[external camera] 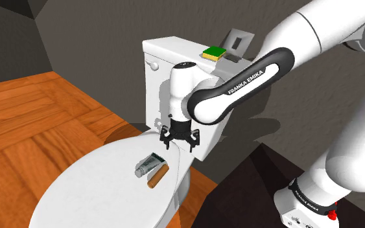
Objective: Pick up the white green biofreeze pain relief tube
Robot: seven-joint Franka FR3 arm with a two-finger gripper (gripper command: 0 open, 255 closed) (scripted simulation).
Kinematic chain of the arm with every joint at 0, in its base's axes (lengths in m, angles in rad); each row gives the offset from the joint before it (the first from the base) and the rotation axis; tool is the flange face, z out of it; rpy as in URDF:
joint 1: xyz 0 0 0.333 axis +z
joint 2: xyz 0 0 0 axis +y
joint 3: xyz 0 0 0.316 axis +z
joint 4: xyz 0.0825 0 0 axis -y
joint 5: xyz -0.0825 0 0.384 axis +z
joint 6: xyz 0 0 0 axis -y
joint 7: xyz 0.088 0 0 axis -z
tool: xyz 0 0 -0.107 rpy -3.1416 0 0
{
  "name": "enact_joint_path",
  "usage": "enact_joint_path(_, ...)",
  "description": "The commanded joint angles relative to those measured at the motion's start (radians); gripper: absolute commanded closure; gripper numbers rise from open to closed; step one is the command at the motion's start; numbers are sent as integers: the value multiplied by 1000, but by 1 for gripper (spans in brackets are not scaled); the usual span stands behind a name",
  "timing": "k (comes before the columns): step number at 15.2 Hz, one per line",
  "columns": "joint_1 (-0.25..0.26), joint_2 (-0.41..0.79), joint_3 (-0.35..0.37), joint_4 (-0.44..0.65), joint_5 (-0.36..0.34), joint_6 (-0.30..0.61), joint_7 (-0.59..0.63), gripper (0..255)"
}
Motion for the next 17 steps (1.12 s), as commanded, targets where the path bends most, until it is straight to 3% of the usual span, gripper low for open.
enact_joint_path(1, 30, 98, -24, 60, -58, 21, 95, 0)
enact_joint_path(6, 123, 309, -108, 227, -141, 53, 261, 0)
enact_joint_path(13, 231, 579, -206, 504, -168, 58, 407, 0)
enact_joint_path(17, 244, 623, -221, 520, -180, 87, 410, 0)
